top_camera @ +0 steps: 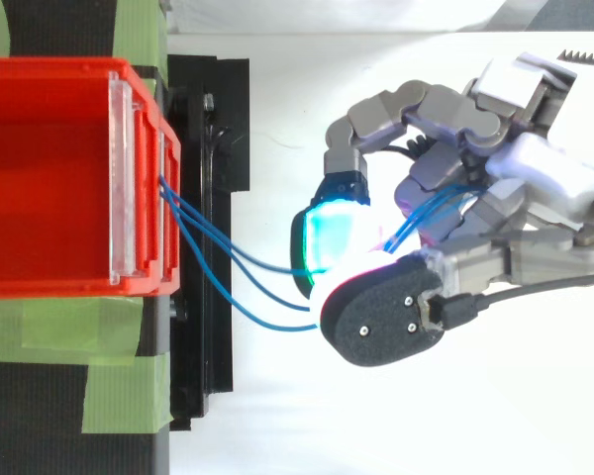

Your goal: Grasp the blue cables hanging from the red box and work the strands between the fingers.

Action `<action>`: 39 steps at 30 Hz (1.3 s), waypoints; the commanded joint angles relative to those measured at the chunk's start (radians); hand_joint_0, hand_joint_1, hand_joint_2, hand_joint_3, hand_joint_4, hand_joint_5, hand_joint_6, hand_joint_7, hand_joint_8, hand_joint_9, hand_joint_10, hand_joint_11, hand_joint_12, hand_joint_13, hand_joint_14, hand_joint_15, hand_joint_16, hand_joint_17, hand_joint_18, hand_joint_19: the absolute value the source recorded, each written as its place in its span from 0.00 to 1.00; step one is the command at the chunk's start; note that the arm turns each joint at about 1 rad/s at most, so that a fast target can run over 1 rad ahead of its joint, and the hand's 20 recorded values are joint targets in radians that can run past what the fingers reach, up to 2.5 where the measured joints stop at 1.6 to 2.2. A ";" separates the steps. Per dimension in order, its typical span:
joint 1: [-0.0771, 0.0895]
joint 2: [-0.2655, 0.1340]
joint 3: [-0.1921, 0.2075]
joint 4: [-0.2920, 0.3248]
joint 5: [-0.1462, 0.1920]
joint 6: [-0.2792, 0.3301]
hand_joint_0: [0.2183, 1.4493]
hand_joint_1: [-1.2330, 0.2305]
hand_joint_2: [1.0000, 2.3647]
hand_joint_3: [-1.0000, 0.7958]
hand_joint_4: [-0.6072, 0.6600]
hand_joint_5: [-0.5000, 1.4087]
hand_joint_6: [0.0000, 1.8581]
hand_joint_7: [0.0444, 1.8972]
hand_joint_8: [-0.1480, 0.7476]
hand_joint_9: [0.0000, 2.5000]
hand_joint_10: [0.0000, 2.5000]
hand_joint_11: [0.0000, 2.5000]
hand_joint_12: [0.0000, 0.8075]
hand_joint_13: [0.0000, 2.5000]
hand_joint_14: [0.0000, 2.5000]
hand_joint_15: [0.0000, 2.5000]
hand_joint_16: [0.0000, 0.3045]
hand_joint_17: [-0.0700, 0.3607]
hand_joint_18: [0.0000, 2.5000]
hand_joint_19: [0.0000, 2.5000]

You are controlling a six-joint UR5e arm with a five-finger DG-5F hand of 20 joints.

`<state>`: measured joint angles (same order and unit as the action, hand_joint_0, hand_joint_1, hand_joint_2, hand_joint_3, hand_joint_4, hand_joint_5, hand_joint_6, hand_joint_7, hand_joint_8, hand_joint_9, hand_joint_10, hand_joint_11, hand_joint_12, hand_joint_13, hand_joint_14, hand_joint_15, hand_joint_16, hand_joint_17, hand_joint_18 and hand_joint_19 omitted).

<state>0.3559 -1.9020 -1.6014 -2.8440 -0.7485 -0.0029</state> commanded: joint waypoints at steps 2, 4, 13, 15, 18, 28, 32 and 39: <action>0.000 0.000 0.000 0.000 0.000 0.000 0.57 0.55 0.00 0.04 0.75 0.38 0.43 0.69 0.73 0.70 1.00 1.00 0.69 0.74 1.00 0.71 0.64 0.50 0.92 0.29; 0.000 0.000 0.000 0.000 0.000 0.000 0.57 0.54 0.00 0.04 0.74 0.39 0.41 0.69 0.73 0.70 1.00 1.00 0.69 0.74 1.00 0.71 0.64 0.50 0.92 0.29; 0.000 0.000 0.000 0.000 0.001 0.000 0.46 0.48 0.00 0.02 0.69 0.39 0.31 0.73 0.73 0.70 1.00 1.00 0.69 0.74 1.00 0.71 0.64 0.50 0.92 0.29; 0.000 0.000 0.000 0.000 0.001 -0.002 0.46 0.48 0.00 0.02 0.69 0.38 0.31 0.73 0.73 0.70 1.00 1.00 0.69 0.74 1.00 0.71 0.64 0.50 0.92 0.29; 0.000 0.000 0.000 0.000 0.001 -0.002 0.45 0.47 0.00 0.04 0.69 0.38 0.31 0.73 0.73 0.70 1.00 1.00 0.69 0.74 1.00 0.71 0.64 0.50 0.92 0.29; 0.000 0.000 0.000 0.000 0.001 0.000 0.52 0.46 0.01 0.21 0.68 0.38 0.31 0.73 0.73 0.70 1.00 1.00 0.69 0.74 1.00 0.71 0.64 0.50 0.92 0.29; 0.000 0.000 0.000 0.000 0.001 0.000 0.52 0.46 0.01 0.25 0.67 0.38 0.32 0.73 0.73 0.70 1.00 1.00 0.69 0.74 1.00 0.71 0.64 0.50 0.92 0.29; 0.000 0.000 0.000 0.002 0.000 -0.008 0.47 0.46 0.01 0.17 0.66 0.38 0.28 0.75 0.73 0.70 1.00 1.00 0.69 0.74 1.00 0.71 0.64 0.50 0.92 0.29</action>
<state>0.3559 -1.9019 -1.6015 -2.8433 -0.7485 -0.0068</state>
